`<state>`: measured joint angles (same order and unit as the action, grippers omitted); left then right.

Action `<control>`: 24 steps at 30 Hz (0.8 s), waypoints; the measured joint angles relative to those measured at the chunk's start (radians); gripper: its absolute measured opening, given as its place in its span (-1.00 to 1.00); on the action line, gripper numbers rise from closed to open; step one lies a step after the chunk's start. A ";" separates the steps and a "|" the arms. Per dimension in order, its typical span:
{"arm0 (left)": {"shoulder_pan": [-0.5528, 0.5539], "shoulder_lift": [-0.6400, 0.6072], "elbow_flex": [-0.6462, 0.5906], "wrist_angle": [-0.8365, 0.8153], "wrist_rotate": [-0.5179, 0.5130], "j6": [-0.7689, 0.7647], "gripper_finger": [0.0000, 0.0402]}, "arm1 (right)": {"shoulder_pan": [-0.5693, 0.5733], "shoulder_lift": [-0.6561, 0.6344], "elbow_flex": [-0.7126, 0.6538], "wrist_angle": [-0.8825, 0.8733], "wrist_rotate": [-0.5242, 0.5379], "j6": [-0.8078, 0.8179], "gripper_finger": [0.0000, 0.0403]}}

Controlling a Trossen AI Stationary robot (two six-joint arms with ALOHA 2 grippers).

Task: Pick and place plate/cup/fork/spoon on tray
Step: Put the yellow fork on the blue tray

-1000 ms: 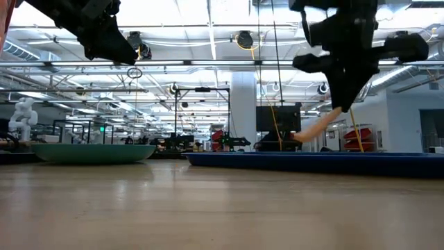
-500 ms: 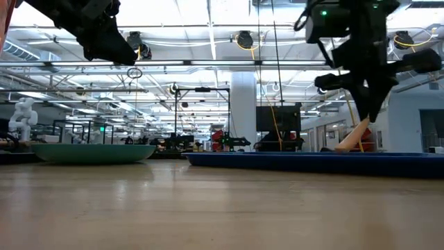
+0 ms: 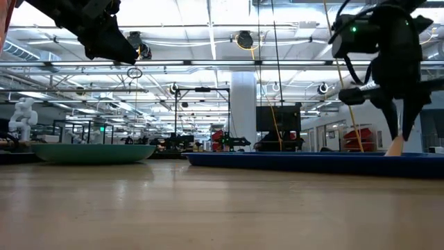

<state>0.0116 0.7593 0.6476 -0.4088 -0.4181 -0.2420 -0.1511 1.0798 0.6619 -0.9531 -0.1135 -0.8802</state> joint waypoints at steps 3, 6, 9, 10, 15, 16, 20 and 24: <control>0.000 0.000 0.000 0.000 0.000 0.001 -0.19 | -0.003 0.000 -0.033 0.029 0.002 -0.026 -0.93; 0.000 0.000 0.000 0.000 0.000 0.000 -0.19 | -0.021 0.000 -0.040 0.024 0.004 -0.058 -0.93; 0.000 0.000 0.000 0.001 0.000 -0.005 -0.19 | -0.044 0.000 -0.040 0.011 0.005 -0.098 -0.92; 0.000 0.000 0.000 0.001 0.000 -0.006 -0.19 | -0.053 0.000 -0.040 0.006 0.005 -0.116 -0.92; 0.000 0.000 0.000 0.002 -0.001 -0.026 -0.19 | -0.110 0.000 -0.040 -0.002 0.009 -0.215 -0.92; 0.000 0.000 0.000 0.002 -0.001 -0.031 -0.19 | -0.122 0.000 -0.040 -0.002 0.009 -0.233 -0.92; 0.000 0.000 0.000 0.002 -0.001 -0.034 -0.19 | -0.164 0.000 -0.040 -0.002 0.008 -0.287 -0.92; 0.000 0.000 0.000 0.002 -0.001 -0.034 -0.19 | -0.193 0.000 -0.061 0.001 0.008 -0.322 -0.91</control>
<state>0.0116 0.7593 0.6476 -0.4068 -0.4190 -0.2764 -0.3438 1.0801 0.6009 -0.9525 -0.1058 -1.2024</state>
